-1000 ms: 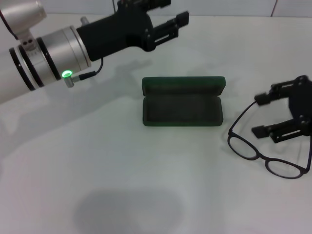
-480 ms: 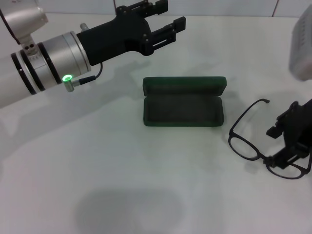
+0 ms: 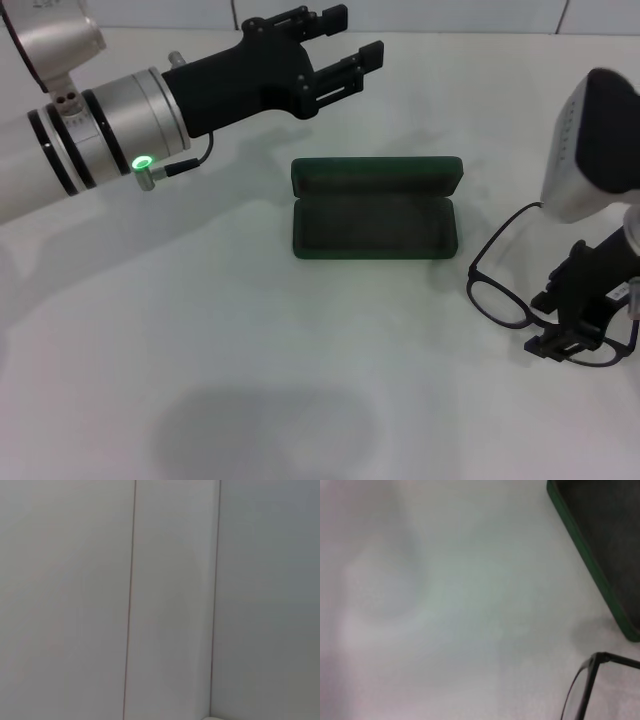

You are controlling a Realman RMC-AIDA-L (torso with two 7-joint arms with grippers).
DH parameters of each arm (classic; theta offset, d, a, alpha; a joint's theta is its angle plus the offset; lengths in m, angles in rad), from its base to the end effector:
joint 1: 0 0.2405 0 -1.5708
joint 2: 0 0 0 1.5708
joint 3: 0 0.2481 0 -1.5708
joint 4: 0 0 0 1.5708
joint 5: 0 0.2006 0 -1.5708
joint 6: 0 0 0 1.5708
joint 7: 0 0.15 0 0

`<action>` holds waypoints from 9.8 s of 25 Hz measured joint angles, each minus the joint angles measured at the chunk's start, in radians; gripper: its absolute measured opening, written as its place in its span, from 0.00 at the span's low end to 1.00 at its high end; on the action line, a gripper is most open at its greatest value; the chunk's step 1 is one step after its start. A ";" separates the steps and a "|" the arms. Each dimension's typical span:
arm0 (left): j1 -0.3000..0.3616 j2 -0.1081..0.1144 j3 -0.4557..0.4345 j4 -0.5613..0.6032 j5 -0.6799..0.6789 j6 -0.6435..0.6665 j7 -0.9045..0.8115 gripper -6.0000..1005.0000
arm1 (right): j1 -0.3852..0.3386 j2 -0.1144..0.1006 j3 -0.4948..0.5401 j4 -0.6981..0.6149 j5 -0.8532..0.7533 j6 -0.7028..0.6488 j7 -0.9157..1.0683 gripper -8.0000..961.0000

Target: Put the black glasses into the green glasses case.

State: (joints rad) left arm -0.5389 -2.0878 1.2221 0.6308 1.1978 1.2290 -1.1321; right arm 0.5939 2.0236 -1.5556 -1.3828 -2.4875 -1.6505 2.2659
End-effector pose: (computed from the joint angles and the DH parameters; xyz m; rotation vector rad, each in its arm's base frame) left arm -0.1741 0.3641 -0.0185 -2.4437 -0.3377 -1.0362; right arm 0.1739 0.3159 -0.0140 -2.9049 0.4091 -0.7110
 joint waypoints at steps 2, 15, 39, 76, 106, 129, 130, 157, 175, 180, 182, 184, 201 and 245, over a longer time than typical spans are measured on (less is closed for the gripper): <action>0.000 0.000 -0.001 0.000 0.000 0.000 0.000 0.61 | 0.002 0.000 -0.019 0.014 -0.007 0.015 0.003 0.62; 0.004 -0.001 0.000 0.000 0.000 0.007 0.004 0.61 | 0.006 0.003 -0.067 0.060 -0.011 0.073 0.006 0.28; -0.003 0.019 -0.007 0.012 -0.032 0.165 -0.111 0.59 | -0.197 -0.003 0.447 0.148 0.550 0.055 -0.655 0.11; -0.323 0.049 -0.037 -0.052 0.384 0.250 -0.769 0.59 | -0.184 0.003 0.427 0.544 0.918 0.079 -1.633 0.12; -0.253 0.006 -0.041 -0.055 0.314 0.275 -0.358 0.59 | -0.049 -0.007 0.357 0.870 1.079 -0.041 -1.752 0.13; -0.133 0.012 -0.378 -0.094 0.201 0.229 -0.288 0.59 | -0.163 0.004 -0.015 0.618 1.206 0.565 -1.673 0.14; -0.132 0.013 -0.378 -0.096 0.201 0.229 -0.288 0.59 | -0.182 0.004 -0.063 0.574 1.208 0.637 -1.660 0.14; -0.143 0.008 -0.379 -0.102 0.206 0.202 -0.287 0.59 | -0.195 0.001 -0.350 0.434 1.236 0.973 -1.524 0.35; -0.256 0.035 -0.369 -0.093 0.748 -0.136 -0.615 0.59 | -0.094 -0.149 0.514 0.882 1.150 0.059 -1.199 0.42; -0.273 0.015 -0.369 -0.098 0.835 -0.159 -0.631 0.59 | -0.144 -0.134 0.653 0.878 1.151 0.081 -1.167 0.45; -0.286 0.004 -0.358 -0.101 0.859 -0.165 -0.630 0.59 | -0.158 -0.117 0.684 0.869 1.151 0.099 -1.168 0.46; -0.302 0.000 -0.328 -0.109 0.865 -0.183 -0.635 0.59 | -0.166 -0.107 0.696 0.862 1.150 0.112 -1.169 0.47; -0.330 -0.002 -0.240 -0.131 0.860 -0.110 -0.655 0.59 | -0.164 -0.093 0.695 0.864 1.119 0.152 -1.170 0.75; -0.363 -0.002 -0.011 -0.155 0.728 -0.302 -0.669 0.59 | -0.123 -0.072 0.689 0.863 1.082 0.264 -1.171 0.75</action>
State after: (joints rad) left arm -0.9021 -2.0896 1.2108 0.4755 1.9256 0.9268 -1.8011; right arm 0.4706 1.9519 -0.8667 -0.5200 -1.4057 -1.3860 1.0946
